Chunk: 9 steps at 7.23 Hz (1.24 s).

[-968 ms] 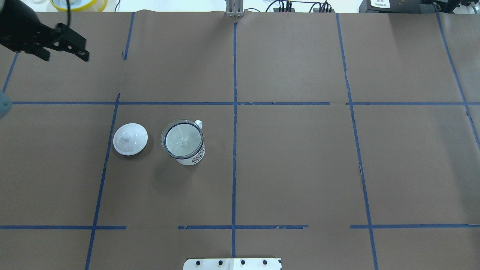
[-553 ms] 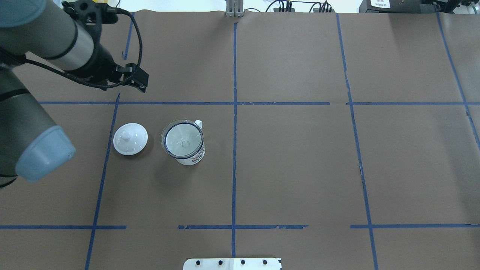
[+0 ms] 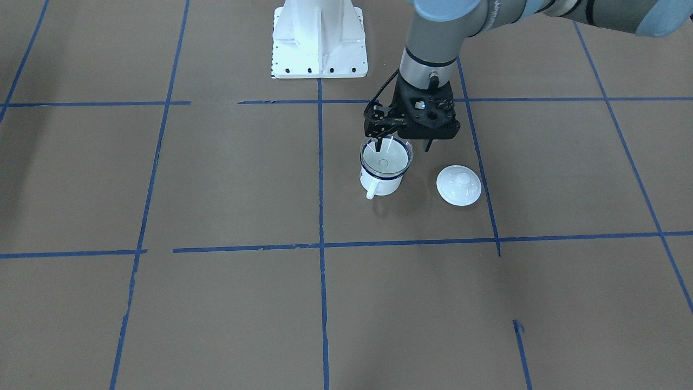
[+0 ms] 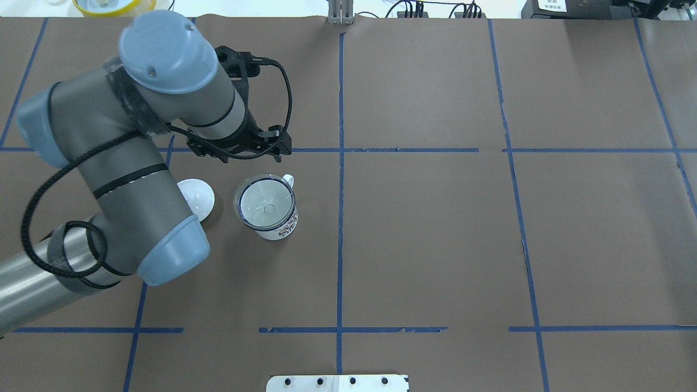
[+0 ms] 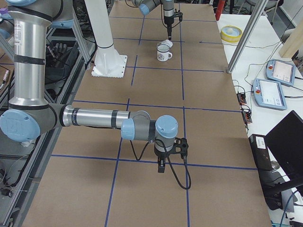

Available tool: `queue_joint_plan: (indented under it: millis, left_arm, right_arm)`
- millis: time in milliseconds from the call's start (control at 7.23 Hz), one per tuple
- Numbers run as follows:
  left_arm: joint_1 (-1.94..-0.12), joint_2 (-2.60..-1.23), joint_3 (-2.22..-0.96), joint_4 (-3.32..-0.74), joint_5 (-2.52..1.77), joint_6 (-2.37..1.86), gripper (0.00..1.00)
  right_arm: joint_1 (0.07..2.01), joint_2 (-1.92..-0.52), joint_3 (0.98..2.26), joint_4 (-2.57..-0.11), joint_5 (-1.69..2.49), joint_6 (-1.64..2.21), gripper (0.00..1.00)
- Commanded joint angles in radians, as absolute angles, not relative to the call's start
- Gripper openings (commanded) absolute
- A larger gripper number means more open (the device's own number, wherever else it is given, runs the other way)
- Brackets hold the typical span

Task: Remove funnel from cup
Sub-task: 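Move the left gripper over the clear glass funnel in the white mug, then grasp the glass funnel with the left gripper and lift it out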

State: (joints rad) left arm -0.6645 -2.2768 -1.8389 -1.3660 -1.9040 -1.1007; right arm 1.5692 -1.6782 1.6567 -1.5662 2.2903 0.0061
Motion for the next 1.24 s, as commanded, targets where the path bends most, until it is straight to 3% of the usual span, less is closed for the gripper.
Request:
queue_joint_plan:
  millis: [0,415,553,691,830,968,1106]
  left_arm:
    - [-0.606,-2.324,-1.749,-1.370,-1.852,-1.106,1.00]
    - [-0.520,-2.336,-1.706,-1.371,-1.830,-1.108,0.98]
    - [-0.512,-2.335,-1.695,-1.384,-1.830,-1.108,0.83]
    - [-0.509,-2.336,-1.686,-1.394,-1.830,-1.106,0.59]
    - [-0.509,-2.338,-1.690,-1.393,-1.830,-1.106,0.42]
    - [-0.509,-2.336,-1.703,-1.391,-1.827,-1.101,0.31]
    - [-0.511,-2.333,-1.724,-1.385,-1.825,-1.097,0.29]
  right_arm:
    - [1.569,-1.678,1.657,-1.566,2.290,0.006,1.00]
    - [1.569,-1.678,1.657,-1.566,2.290,0.006,1.00]
    - [1.569,-1.678,1.657,-1.566,2.290,0.006,1.00]
    - [1.569,-1.678,1.657,-1.566,2.290,0.006,1.00]
    - [1.569,-1.678,1.657,-1.566,2.290,0.006,1.00]
    - [1.569,-1.678,1.657,-1.566,2.290,0.006,1.00]
    - [1.569,-1.678,1.657,-1.566,2.290,0.006,1.00]
